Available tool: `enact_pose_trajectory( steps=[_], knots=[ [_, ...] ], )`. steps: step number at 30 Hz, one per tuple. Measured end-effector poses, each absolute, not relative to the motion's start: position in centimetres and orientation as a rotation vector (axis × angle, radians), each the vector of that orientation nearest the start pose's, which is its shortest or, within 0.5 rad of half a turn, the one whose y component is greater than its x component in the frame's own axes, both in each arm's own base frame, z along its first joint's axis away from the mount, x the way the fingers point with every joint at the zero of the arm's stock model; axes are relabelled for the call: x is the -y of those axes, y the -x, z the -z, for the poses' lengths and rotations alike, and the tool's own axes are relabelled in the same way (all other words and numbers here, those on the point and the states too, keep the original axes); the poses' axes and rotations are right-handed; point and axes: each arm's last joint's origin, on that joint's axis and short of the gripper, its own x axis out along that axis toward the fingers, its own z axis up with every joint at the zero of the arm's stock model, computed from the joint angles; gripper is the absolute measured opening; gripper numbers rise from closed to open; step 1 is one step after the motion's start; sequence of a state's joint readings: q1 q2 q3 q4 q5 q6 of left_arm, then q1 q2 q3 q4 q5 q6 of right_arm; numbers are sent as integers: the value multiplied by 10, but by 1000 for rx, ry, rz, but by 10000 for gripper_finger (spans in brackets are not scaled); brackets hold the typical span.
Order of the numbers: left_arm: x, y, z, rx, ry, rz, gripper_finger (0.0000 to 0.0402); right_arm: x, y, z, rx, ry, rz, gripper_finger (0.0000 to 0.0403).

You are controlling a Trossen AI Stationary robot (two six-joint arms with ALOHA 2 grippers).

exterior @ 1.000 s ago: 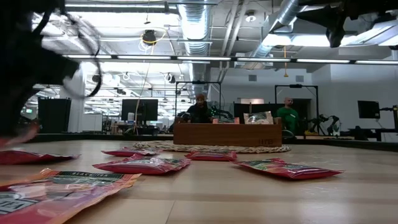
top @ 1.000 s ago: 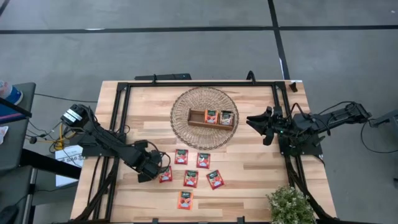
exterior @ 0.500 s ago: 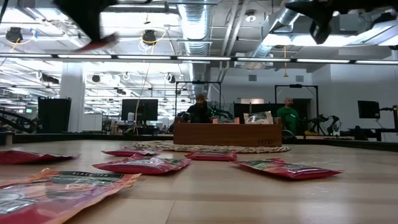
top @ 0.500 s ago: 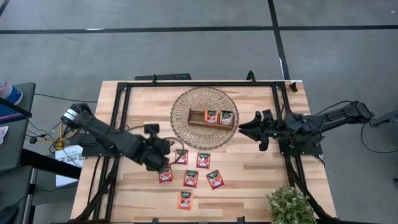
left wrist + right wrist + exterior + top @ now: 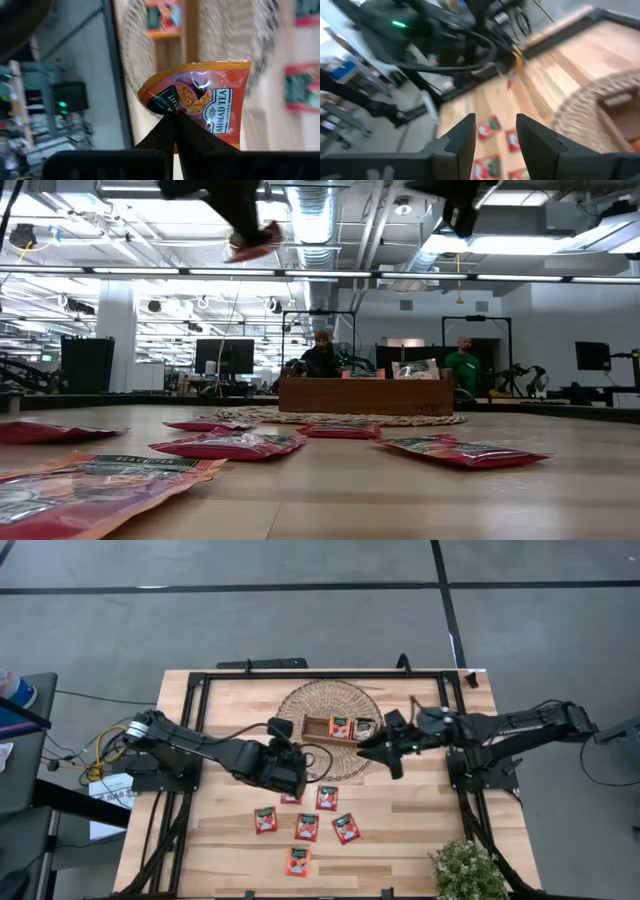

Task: Pick & Place Tea
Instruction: Put the left orange tea bag into the middle slot of the wooden organizer

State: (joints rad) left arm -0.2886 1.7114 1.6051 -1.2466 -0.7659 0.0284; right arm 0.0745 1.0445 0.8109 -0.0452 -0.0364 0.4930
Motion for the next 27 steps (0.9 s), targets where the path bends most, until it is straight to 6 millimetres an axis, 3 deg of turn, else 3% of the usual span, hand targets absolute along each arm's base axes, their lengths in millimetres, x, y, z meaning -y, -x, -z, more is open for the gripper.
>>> enact_pose_trajectory(
  steps=[8, 17, 27],
  knots=[
    [78, -337, -317, -1036, -753, -372, 0, 4, -263, -297, -392, -421, -64, 165],
    [66, -342, -345, -972, -670, -391, 0, 26, -292, -295, -341, -416, -112, 220],
    [49, -344, -345, -1006, -630, -392, 0, 33, -322, -299, -338, -352, -110, 220]
  ],
)
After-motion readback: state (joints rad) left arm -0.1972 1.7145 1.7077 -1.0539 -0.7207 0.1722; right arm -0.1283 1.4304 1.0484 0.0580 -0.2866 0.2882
